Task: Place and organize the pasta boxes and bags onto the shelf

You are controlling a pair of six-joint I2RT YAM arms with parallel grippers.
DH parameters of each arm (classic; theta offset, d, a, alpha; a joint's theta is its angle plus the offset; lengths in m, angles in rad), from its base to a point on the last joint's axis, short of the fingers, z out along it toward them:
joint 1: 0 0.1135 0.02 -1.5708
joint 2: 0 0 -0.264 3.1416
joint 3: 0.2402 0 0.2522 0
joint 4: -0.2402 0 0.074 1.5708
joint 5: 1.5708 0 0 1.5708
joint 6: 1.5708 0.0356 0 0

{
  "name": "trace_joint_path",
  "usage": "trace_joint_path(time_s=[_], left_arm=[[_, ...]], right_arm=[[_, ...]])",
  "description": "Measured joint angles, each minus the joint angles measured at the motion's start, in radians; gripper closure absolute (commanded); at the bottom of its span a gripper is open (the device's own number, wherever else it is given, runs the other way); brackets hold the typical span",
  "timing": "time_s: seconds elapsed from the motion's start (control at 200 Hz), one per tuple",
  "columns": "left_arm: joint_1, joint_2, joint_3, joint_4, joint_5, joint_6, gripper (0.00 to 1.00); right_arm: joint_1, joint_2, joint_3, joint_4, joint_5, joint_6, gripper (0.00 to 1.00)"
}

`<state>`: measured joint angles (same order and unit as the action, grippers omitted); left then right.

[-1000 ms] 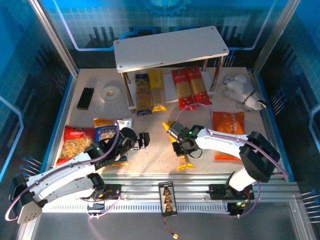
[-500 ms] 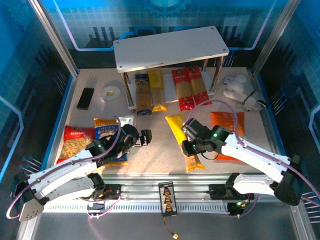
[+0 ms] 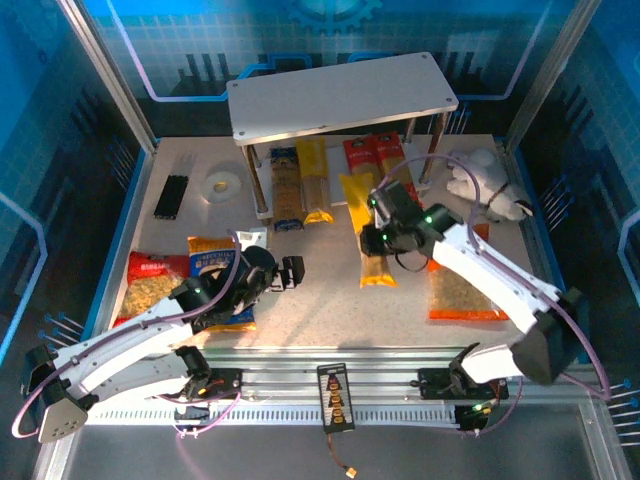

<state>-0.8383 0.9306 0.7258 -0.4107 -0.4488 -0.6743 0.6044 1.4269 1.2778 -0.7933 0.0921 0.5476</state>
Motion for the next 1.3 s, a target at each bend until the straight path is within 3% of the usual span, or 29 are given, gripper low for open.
trace_joint_path(time_s=[0.415,0.65,0.996,1.296], left_arm=[[0.0,-0.008,0.0,-0.005,-0.002,0.003,0.06],[0.0,-0.063,0.0,-0.033,-0.016,0.003,0.06],[0.0,-0.123,0.0,-0.08,-0.035,0.003,0.06],[0.0,-0.127,0.0,-0.083,-0.034,0.003,0.06]], right_arm=[[-0.112,0.5,0.531,0.027,-0.03,-0.108,1.0],[-0.126,0.649,0.719,-0.024,-0.021,-0.123,1.0],[-0.132,0.771,0.778,-0.029,0.01,-0.124,1.0],[-0.132,0.775,0.673,0.064,0.13,-0.193,0.97]])
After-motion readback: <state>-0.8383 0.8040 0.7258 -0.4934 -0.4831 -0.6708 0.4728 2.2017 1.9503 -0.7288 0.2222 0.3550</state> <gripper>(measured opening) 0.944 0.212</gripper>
